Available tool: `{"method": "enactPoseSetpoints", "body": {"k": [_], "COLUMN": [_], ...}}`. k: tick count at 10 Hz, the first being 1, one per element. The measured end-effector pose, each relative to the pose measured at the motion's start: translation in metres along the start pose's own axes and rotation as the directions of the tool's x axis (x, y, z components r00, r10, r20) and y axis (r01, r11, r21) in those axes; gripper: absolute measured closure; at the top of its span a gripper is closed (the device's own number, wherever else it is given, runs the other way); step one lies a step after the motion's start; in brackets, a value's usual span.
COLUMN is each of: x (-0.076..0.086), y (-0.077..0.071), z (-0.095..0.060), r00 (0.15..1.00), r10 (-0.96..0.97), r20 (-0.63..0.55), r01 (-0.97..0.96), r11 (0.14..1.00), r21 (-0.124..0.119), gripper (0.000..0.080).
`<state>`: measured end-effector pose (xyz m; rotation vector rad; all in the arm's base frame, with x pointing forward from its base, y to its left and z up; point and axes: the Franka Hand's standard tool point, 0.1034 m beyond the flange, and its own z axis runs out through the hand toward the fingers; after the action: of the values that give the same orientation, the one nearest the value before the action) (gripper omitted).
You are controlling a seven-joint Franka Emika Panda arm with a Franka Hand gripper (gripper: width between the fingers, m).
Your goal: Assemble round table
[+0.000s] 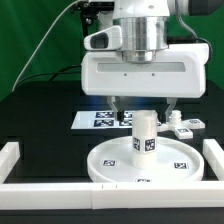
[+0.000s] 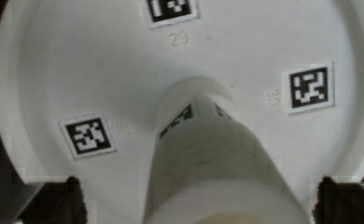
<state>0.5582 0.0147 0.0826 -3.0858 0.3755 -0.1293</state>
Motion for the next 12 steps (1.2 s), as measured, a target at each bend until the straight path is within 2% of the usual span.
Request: {"method": "enactPoseSetpoints", "body": {"k": [1,2,3,4,5,8,11,12], "x": [0.0037,0.0033,0.0033,0.0033,0.0033,0.003,0.0009,0.0007], "y": [0.0029,0.0032,0.0032,0.0034,0.0034,0.0036,-0.0047,-0.0041], "z": [-0.0021,-0.0017,-0.0017,-0.0017,-0.0016,-0.0013,-0.0005,-0.0005], "r00": [0.999,1.0,1.0,1.0,0.998,0.958,0.788,0.683], "r10": [-0.05,-0.026,-0.002,0.011,0.057,0.286,0.616,0.73], "r20": [-0.006,-0.006,-0.005,-0.006,-0.005,-0.005,-0.023,-0.018], "r01": [0.05,0.026,0.002,-0.011,-0.057,-0.286,-0.616,-0.73], "r11": [0.999,1.0,1.0,1.0,0.998,0.958,0.788,0.683], "r21": [0.001,0.001,0.001,0.001,0.001,0.003,0.003,0.006], "gripper": [0.0151,0.0222,0.0222,0.0361,0.0396,0.0396,0.0396,0.0395]}}
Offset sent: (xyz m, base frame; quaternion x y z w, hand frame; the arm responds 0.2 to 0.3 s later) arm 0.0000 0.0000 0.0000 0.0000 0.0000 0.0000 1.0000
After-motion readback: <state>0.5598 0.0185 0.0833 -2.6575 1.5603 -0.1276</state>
